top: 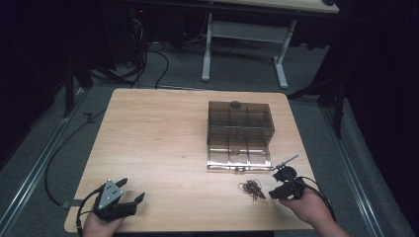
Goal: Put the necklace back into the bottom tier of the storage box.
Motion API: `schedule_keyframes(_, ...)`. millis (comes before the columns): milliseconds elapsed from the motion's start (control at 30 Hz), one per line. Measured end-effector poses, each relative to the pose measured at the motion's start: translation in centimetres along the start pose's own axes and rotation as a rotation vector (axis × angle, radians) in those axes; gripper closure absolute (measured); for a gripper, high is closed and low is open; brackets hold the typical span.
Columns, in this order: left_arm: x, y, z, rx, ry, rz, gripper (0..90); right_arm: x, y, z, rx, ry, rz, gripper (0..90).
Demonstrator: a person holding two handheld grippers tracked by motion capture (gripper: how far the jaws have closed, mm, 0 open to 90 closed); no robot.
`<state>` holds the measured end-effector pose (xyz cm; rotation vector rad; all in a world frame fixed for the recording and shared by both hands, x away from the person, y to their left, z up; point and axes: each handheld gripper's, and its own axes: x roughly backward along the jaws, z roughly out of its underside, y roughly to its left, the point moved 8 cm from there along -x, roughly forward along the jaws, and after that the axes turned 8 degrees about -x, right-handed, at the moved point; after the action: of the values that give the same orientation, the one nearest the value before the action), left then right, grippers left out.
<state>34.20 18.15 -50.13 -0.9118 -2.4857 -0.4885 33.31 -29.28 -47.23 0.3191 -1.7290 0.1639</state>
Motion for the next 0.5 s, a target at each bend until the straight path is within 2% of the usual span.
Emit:
schedule_keyframes(133,0.0,0.0,0.0,0.001,0.001,0.000,21.1,0.6,0.7,-0.5,0.005,0.009,-0.020,62.8)
schedule_keyframes(200,0.0,0.0,0.0,0.001,0.001,0.003,21.1,1.1,1.6,-1.1,0.026,0.016,-0.042,56.8)
schedule_keyframes(233,0.0,0.0,0.0,0.001,0.001,0.003,21.1,1.1,1.6,-1.1,0.026,0.016,-0.042,56.8)
schedule_keyframes(267,0.0,0.0,0.0,0.001,0.002,0.005,21.1,1.1,2.3,-1.5,0.050,0.033,-0.063,54.2)
schedule_keyframes(367,0.0,0.0,0.0,0.001,0.000,0.006,21.0,0.9,2.8,-1.7,0.057,0.055,-0.072,49.7)
schedule_keyframes(400,0.0,0.0,0.0,0.000,0.001,0.007,21.0,0.5,3.3,-2.1,0.070,0.071,-0.084,44.1)
schedule_keyframes(500,0.0,0.0,0.0,0.001,0.000,0.010,21.0,0.1,3.6,-2.5,0.070,0.076,-0.082,40.5)
